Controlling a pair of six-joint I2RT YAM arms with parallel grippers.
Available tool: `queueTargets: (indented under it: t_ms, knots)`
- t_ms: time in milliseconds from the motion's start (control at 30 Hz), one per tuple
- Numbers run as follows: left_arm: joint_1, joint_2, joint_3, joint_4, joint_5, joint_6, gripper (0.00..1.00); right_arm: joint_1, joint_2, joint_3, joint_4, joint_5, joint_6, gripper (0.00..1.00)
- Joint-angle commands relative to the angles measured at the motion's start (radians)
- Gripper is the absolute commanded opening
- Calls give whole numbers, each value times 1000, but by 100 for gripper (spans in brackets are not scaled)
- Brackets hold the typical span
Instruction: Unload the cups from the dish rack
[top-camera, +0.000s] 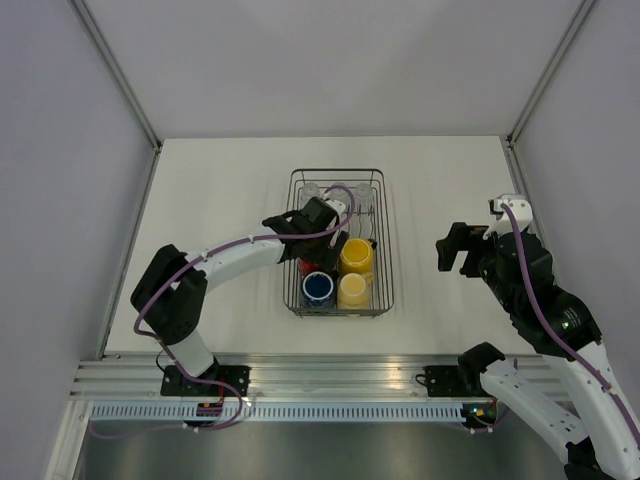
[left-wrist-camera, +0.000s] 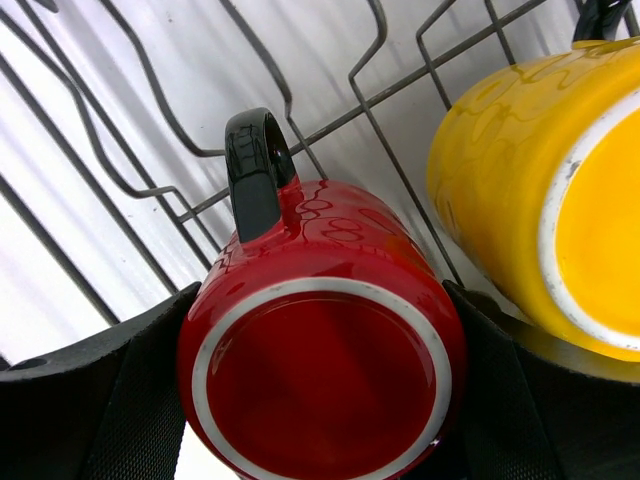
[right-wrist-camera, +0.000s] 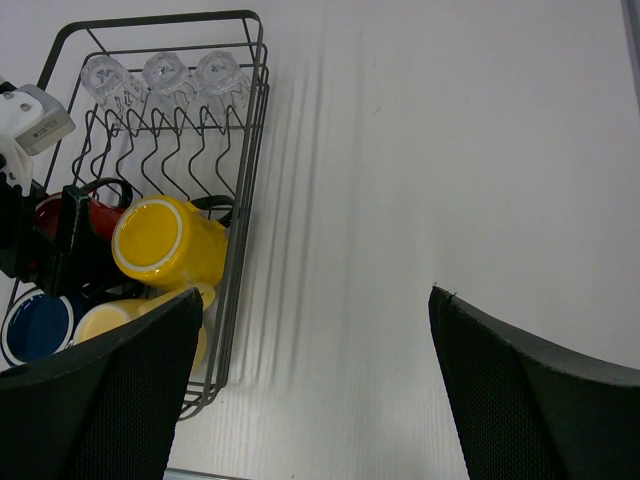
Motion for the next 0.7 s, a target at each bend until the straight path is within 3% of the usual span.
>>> queueTargets:
  t_ms: [0,500,667]
  knots:
    - [3,-69,4,-1,-65,-30,2,2,3,-1,23,-17,-17,98]
    - [3,-275,28,-24,-111,-116,2,3,-12,-20,65,-21,8,98]
    - [3,-382,8,14,-79,-170,2,3,-79,-95,189,-122,47,98]
